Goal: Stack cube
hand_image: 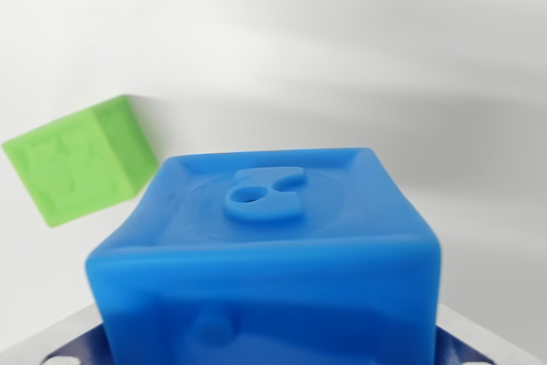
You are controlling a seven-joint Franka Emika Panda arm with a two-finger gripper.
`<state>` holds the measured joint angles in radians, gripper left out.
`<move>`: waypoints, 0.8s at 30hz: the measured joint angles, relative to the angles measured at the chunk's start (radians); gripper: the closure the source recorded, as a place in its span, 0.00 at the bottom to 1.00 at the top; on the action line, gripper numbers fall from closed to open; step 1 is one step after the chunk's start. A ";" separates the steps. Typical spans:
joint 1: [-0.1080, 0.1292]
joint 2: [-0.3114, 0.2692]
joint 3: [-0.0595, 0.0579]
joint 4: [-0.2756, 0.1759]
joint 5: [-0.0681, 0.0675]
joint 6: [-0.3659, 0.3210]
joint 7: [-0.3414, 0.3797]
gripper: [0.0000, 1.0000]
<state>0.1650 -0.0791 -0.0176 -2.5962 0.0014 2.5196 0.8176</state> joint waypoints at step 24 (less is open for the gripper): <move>0.065 -0.034 0.037 -0.006 0.000 -0.028 -0.052 1.00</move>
<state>0.2305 -0.1134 0.0199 -2.6024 0.0018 2.4914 0.7660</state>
